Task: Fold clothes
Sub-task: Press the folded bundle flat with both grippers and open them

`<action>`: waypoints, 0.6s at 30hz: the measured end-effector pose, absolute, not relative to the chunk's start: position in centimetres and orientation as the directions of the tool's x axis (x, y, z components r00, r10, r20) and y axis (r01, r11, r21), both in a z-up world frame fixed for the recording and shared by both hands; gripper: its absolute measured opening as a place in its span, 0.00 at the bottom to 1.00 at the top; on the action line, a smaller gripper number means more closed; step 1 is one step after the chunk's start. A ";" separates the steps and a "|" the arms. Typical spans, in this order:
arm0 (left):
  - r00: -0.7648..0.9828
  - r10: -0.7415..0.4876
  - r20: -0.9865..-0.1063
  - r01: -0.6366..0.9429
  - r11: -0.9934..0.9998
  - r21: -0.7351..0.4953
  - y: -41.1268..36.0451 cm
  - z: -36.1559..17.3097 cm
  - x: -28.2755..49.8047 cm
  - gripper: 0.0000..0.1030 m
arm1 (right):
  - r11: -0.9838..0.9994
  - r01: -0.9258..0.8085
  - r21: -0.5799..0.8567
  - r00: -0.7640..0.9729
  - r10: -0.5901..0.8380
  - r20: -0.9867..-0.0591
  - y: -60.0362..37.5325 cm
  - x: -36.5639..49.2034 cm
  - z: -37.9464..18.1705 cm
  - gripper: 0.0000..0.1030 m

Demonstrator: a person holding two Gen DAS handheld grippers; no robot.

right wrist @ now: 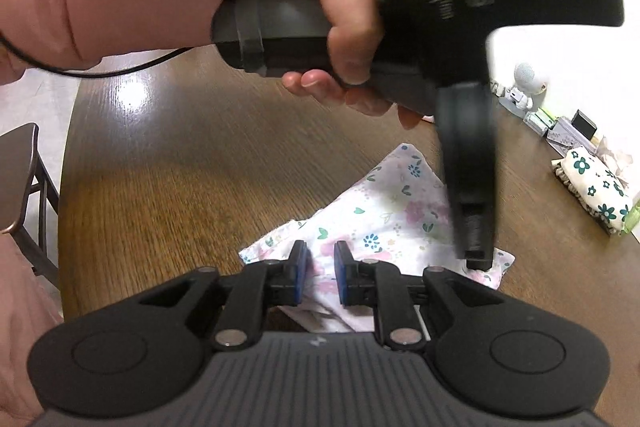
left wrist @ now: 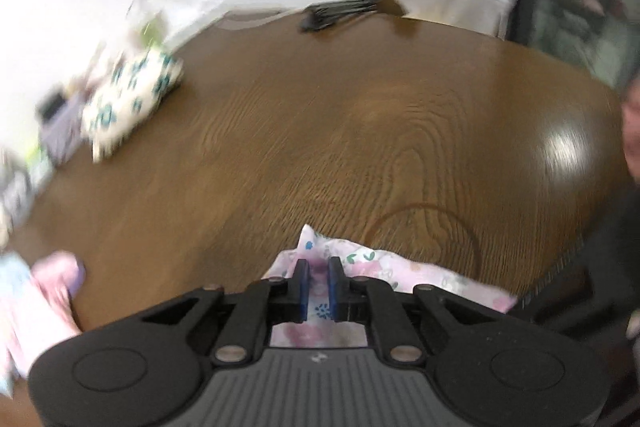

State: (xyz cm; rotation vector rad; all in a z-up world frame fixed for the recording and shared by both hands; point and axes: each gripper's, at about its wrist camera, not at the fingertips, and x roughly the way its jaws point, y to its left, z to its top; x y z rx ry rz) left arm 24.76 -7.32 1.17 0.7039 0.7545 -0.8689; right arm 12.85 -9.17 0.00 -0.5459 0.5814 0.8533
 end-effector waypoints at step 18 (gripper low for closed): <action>0.572 -0.428 -0.700 0.714 0.680 0.168 0.5 1.8 18.3 0.15 | 0.699 -0.710 0.088 0.464 0.558 -0.688 -16.7 23.3 3.2 0.20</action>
